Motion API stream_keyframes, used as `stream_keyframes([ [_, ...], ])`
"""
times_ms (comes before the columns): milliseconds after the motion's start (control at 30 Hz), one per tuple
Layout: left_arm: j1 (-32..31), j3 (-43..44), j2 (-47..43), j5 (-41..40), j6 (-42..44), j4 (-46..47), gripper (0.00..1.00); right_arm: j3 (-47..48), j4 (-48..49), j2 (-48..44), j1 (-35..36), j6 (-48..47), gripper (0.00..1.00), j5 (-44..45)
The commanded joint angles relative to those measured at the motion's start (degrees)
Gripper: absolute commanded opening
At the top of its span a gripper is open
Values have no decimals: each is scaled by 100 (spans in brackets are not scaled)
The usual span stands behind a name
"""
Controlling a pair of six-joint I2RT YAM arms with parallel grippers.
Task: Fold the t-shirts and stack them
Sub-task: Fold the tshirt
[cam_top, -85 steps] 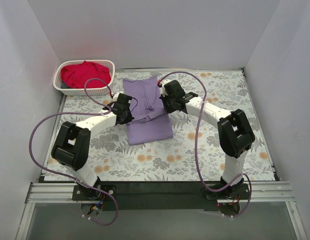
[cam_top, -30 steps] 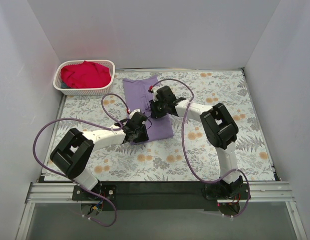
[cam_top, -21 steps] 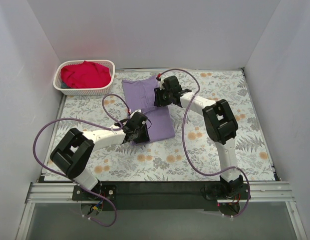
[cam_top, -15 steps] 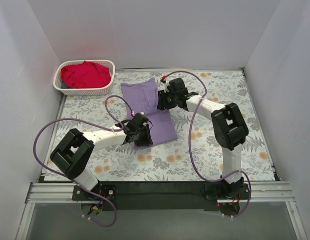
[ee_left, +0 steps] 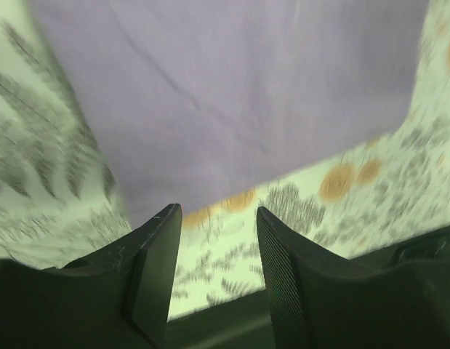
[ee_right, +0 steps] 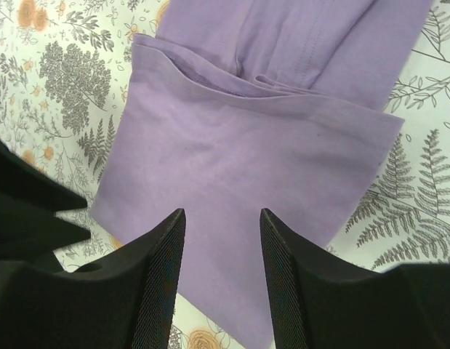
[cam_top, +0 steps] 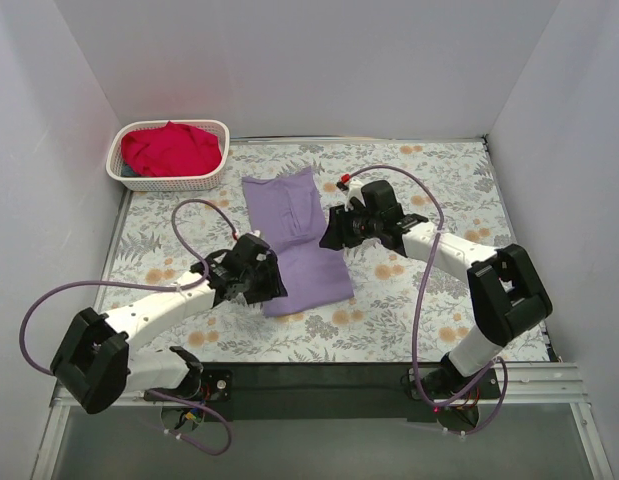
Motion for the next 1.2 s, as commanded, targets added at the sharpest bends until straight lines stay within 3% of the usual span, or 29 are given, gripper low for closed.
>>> stream_keyframes([
  [0, 683, 255, -68, -324, 387, 568, 44, 218, 477, 168, -34, 19, 45, -340],
  [133, 1465, 657, 625, -130, 819, 1193, 39, 525, 803, 720, -166, 81, 42, -585],
  [367, 2091, 1309, 2111, 283, 803, 1764, 21, 1044, 1189, 1793, -526, 98, 40, -946],
  [533, 2301, 1292, 2665, 151, 688, 1800, 19, 1142, 1443, 2496, -816, 238, 39, -1139],
  [700, 2469, 1361, 2780, 63, 687, 1695, 18, 773, 1664, 2437, -1001, 397, 38, -1210],
  [867, 2460, 1591, 2395, 204, 828, 1503, 29, 676, 1717, 1752, -984, 502, 38, -1438],
  [1000, 2460, 1714, 1518, -24, 995, 1186, 41, 851, 1813, 1417, -782, 712, 39, -1772],
  [1133, 2521, 1627, 753, -455, 1171, 939, 69, 1202, 2077, 1688, -466, 968, 40, -2228],
  [1167, 2548, 1487, 602, -516, 1180, 904, 72, 1377, 2095, 1776, -335, 994, 40, -2273],
])
